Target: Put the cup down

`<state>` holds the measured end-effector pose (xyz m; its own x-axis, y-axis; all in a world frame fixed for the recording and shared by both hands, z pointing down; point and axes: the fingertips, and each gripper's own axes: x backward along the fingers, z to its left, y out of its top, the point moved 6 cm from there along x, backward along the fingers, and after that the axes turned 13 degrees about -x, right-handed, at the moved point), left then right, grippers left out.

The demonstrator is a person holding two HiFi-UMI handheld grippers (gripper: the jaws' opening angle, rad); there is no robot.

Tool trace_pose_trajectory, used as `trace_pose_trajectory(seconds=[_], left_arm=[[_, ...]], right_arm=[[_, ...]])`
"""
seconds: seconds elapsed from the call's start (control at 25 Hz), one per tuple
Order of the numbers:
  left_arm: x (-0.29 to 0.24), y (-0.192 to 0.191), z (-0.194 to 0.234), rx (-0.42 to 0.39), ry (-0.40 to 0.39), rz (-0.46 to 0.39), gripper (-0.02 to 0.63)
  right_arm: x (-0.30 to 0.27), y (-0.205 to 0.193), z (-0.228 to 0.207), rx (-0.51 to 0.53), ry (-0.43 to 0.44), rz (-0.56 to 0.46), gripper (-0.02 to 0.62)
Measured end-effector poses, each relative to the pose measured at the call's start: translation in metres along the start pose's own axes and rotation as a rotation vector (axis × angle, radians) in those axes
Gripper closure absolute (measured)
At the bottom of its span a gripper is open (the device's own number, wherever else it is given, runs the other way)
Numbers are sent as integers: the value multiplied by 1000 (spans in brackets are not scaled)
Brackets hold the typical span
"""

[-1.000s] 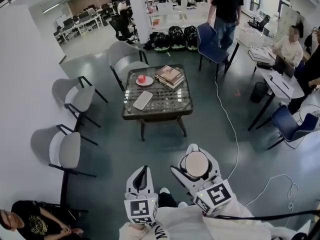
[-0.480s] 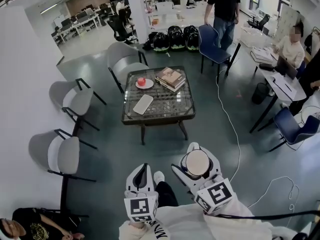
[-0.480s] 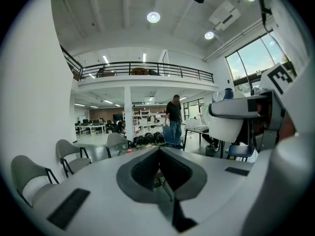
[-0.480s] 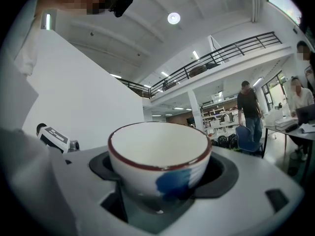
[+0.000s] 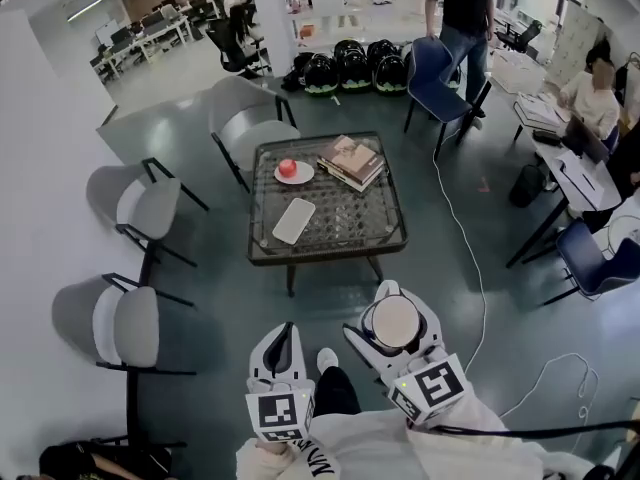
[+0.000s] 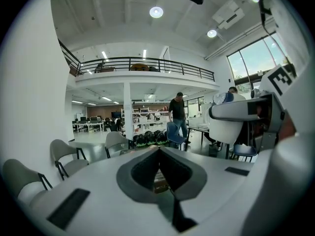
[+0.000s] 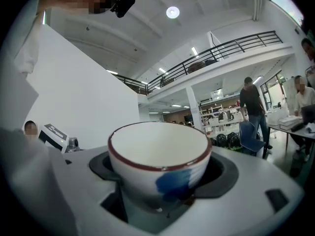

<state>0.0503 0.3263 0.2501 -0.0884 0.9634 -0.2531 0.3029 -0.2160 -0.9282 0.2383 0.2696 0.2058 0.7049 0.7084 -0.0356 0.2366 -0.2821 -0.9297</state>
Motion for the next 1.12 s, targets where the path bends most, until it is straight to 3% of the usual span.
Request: trace_pose_trajectory(seconds=[0.44, 1.12], left_arm=[[-94, 12, 76, -15, -60, -9, 595], [-150, 4, 160, -11, -116, -35, 595]], right_arm=[[-112, 13, -17, -6, -41, 10, 178], [-208, 19, -1, 15, -103, 7, 178]])
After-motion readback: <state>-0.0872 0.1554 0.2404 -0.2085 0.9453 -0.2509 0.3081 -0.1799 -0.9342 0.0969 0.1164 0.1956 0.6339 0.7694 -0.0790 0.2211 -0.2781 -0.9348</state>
